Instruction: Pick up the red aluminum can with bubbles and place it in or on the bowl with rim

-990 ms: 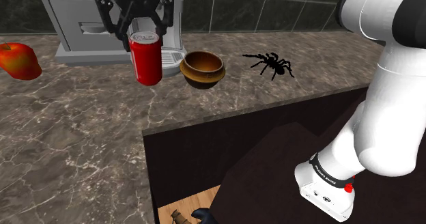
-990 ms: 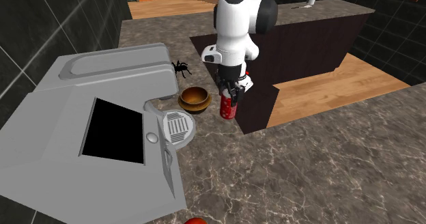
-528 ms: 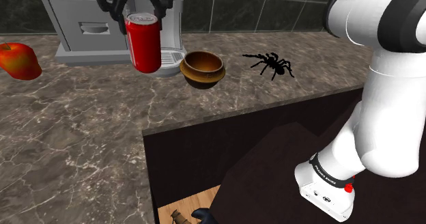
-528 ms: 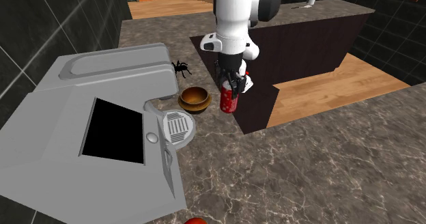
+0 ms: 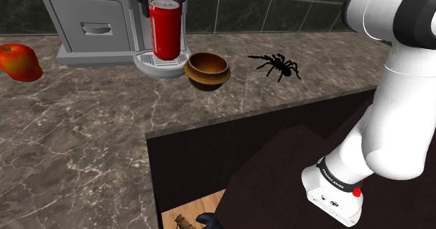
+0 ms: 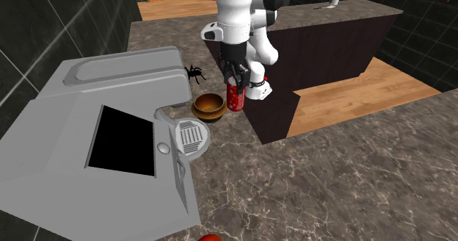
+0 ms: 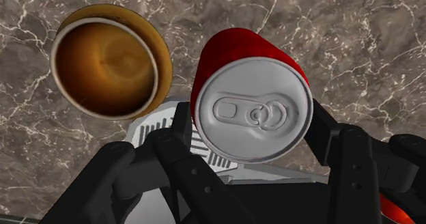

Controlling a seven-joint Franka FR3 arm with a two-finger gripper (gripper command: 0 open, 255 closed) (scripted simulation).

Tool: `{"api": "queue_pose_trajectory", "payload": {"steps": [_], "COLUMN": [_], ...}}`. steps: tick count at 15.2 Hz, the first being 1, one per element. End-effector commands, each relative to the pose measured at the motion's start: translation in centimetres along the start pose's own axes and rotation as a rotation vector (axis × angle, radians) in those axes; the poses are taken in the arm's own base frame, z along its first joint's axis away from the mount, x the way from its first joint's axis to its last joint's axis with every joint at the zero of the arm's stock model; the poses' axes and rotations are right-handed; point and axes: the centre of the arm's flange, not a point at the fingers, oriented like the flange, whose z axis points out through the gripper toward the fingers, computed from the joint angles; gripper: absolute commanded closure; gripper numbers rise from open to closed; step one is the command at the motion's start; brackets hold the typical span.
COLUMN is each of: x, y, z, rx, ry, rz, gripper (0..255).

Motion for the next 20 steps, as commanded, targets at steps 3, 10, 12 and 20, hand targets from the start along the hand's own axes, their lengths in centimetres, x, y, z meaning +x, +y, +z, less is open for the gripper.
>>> {"api": "queue_pose_trajectory", "payload": {"steps": [3, 10, 12, 20], "x": [0.8, 2.8, 3.3, 3.3], "y": [5.2, 14.1, 16.1, 16.1], "z": [-0.9, -2.4, -2.2, 2.0], "rx": [0.0, 0.0, 0.0, 0.0], "ry": [0.0, 0.0, 0.0, 0.0], "rz": [0.0, 0.0, 0.0, 0.0], "gripper": [255, 255, 255, 255]}}
